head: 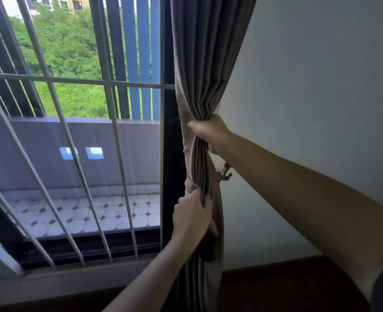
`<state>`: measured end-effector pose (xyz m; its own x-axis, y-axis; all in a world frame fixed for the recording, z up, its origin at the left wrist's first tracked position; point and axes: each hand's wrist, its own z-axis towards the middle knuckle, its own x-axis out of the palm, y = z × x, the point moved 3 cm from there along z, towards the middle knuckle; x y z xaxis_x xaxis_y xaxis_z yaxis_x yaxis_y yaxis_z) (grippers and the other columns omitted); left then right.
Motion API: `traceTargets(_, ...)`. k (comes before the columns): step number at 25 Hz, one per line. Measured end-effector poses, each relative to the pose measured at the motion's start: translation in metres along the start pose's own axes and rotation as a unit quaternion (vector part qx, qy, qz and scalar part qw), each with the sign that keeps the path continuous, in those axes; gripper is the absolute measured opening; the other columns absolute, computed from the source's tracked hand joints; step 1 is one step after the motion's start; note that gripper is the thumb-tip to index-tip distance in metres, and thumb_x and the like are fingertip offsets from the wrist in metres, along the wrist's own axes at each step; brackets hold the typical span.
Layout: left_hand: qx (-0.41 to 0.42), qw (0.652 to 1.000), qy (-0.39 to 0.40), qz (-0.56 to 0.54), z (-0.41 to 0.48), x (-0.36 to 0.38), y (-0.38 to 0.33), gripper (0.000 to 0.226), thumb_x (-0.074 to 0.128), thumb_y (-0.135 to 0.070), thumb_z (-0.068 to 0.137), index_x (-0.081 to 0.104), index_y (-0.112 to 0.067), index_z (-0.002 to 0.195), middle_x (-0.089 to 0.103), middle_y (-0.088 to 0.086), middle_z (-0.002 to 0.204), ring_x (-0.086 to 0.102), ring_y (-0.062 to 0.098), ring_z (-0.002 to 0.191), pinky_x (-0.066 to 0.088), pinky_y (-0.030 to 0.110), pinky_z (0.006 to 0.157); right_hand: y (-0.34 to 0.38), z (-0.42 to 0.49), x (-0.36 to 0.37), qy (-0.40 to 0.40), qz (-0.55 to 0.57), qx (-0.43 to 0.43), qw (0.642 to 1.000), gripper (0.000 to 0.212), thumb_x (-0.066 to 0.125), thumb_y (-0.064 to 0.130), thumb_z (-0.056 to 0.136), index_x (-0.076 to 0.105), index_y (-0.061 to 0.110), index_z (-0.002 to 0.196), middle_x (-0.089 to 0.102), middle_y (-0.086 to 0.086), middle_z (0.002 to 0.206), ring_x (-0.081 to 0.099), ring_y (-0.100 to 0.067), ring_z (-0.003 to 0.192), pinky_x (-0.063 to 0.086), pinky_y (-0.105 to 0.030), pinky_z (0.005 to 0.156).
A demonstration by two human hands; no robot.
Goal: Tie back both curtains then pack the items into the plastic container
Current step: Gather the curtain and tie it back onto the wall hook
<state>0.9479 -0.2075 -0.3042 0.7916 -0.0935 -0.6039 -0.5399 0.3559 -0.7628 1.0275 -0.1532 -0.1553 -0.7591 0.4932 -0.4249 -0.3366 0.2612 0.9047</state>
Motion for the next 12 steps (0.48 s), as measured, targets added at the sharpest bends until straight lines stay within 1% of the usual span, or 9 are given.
traceTargets(1, -0.012, 1.0, 0.003, -0.019, -0.003, 0.0, -0.005, 0.017, 0.047, -0.031, 0.096, 0.055, -0.017, 0.093, 0.06, -0.005, 0.079, 0.055, 0.002, 0.055, 0.038, 0.01, 0.045, 0.0, 0.001, 0.001, 0.0, 0.007, 0.011, 1.0, 0.032, 0.062, 0.021, 0.084, 0.052, 0.007, 0.111, 0.061, -0.01, 0.102, 0.06, -0.027, 0.09, 0.053, -0.041, 0.088)
traceTargets(2, -0.032, 0.998, -0.002, -0.045, -0.004, -0.001, -0.005, 0.019, 0.048, -0.031, 0.096, 0.056, -0.016, 0.087, 0.061, -0.004, 0.078, 0.055, 0.002, 0.054, 0.039, 0.01, 0.043, -0.001, 0.002, 0.002, 0.0, 0.012, 0.018, 1.0, 0.035, 0.062, 0.02, 0.084, 0.051, 0.006, 0.115, 0.061, -0.011, 0.103, 0.061, -0.028, 0.092, 0.053, -0.041, 0.088)
traceTargets(4, -0.063, 0.99, -0.019, -0.122, -0.003, 0.0, 0.001, 0.02, 0.05, -0.028, 0.095, 0.06, -0.012, 0.086, 0.061, 0.0, 0.08, 0.056, 0.004, 0.055, 0.041, 0.009, 0.044, -0.002, 0.004, 0.001, -0.004, 0.025, 0.024, 0.999, 0.037, 0.061, 0.019, 0.085, 0.05, 0.006, 0.118, 0.061, -0.011, 0.104, 0.06, -0.027, 0.09, 0.053, -0.04, 0.087)
traceTargets(5, -0.063, 0.987, -0.018, -0.146, -0.004, 0.001, 0.002, 0.02, 0.052, -0.027, 0.094, 0.061, -0.01, 0.087, 0.059, 0.001, 0.085, 0.056, 0.004, 0.061, 0.043, 0.008, 0.049, -0.002, 0.005, 0.001, -0.005, 0.029, 0.024, 0.999, 0.037, 0.061, 0.018, 0.085, 0.05, 0.006, 0.118, 0.061, -0.011, 0.105, 0.06, -0.026, 0.088, 0.053, -0.039, 0.087)
traceTargets(7, -0.034, 0.992, -0.007, -0.122, -0.006, 0.007, 0.001, 0.022, 0.054, -0.028, 0.093, 0.063, -0.009, 0.089, 0.049, -0.002, 0.101, 0.055, 0.007, 0.081, 0.05, 0.012, 0.071, -0.003, 0.005, -0.001, -0.004, 0.034, 0.024, 0.999, 0.035, 0.061, 0.017, 0.085, 0.05, 0.007, 0.116, 0.06, -0.011, 0.106, 0.058, -0.024, 0.085, 0.054, -0.039, 0.085)
traceTargets(8, -0.011, 0.995, -0.01, -0.095, -0.006, 0.011, 0.001, 0.023, 0.055, -0.029, 0.092, 0.064, -0.009, 0.089, 0.043, -0.004, 0.106, 0.052, 0.009, 0.092, 0.049, 0.017, 0.084, -0.004, 0.005, -0.002, -0.003, 0.036, 0.024, 0.999, 0.034, 0.06, 0.018, 0.085, 0.05, 0.007, 0.116, 0.06, -0.011, 0.105, 0.058, -0.024, 0.084, 0.054, -0.038, 0.083)
traceTargets(9, 0.014, 0.997, -0.017, -0.071, -0.005, 0.012, 0.0, 0.024, 0.057, -0.03, 0.091, 0.066, -0.009, 0.088, 0.038, -0.005, 0.109, 0.048, 0.012, 0.101, 0.046, 0.022, 0.094, -0.005, 0.004, -0.001, -0.002, 0.038, 0.026, 0.999, 0.034, 0.06, 0.018, 0.086, 0.05, 0.008, 0.116, 0.06, -0.011, 0.105, 0.058, -0.024, 0.085, 0.054, -0.037, 0.082)
traceTargets(11, 0.033, 0.998, -0.003, -0.047, 0.0, 0.011, 0.001, 0.024, 0.06, -0.034, 0.089, 0.069, -0.012, 0.086, 0.032, -0.005, 0.12, 0.033, 0.014, 0.116, 0.034, 0.026, 0.102, -0.008, 0.004, -0.002, -0.002, 0.048, 0.033, 0.998, 0.035, 0.06, 0.018, 0.086, 0.05, 0.008, 0.118, 0.06, -0.01, 0.107, 0.057, -0.024, 0.087, 0.052, -0.035, 0.079)
traceTargets(12, 0.028, 0.997, 0.023, -0.069, 0.003, 0.012, 0.005, 0.022, 0.06, -0.035, 0.088, 0.069, -0.015, 0.084, 0.029, -0.007, 0.126, 0.027, 0.013, 0.12, 0.029, 0.026, 0.104, -0.01, 0.005, -0.003, -0.001, 0.057, 0.037, 0.998, 0.035, 0.06, 0.017, 0.086, 0.05, 0.008, 0.118, 0.06, -0.01, 0.107, 0.057, -0.024, 0.088, 0.051, -0.035, 0.079)
